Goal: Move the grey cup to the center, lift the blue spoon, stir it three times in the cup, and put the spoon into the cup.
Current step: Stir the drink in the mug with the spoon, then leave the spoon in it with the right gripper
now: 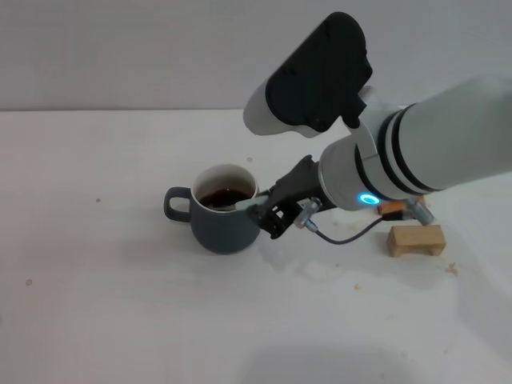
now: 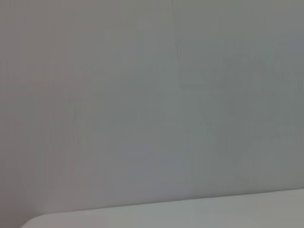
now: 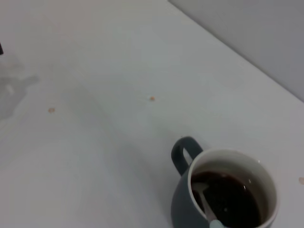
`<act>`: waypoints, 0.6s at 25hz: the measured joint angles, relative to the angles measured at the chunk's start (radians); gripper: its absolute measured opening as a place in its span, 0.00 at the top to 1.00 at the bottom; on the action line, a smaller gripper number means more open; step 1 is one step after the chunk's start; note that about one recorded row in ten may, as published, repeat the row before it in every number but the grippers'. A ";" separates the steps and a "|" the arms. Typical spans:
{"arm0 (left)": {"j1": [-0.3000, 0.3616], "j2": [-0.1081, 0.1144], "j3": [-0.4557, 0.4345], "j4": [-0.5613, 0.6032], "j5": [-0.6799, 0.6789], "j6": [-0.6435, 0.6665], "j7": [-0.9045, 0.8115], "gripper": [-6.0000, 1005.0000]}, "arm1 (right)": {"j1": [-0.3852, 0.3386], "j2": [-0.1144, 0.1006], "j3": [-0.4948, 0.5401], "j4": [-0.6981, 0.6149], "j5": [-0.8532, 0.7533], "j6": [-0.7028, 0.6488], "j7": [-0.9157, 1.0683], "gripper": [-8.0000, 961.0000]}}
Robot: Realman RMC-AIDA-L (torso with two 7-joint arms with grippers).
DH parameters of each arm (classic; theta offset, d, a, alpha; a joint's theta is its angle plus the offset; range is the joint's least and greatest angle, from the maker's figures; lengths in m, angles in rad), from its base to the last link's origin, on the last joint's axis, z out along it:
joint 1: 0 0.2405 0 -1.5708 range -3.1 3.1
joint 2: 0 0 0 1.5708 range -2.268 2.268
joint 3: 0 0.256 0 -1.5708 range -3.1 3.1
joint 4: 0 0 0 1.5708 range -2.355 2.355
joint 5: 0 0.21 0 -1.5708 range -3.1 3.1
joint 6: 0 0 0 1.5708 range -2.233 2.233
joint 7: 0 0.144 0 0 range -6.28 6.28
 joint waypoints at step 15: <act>0.000 0.001 0.003 0.005 0.000 -0.001 0.000 1.00 | 0.023 -0.004 0.012 -0.056 -0.052 -0.060 -0.006 0.83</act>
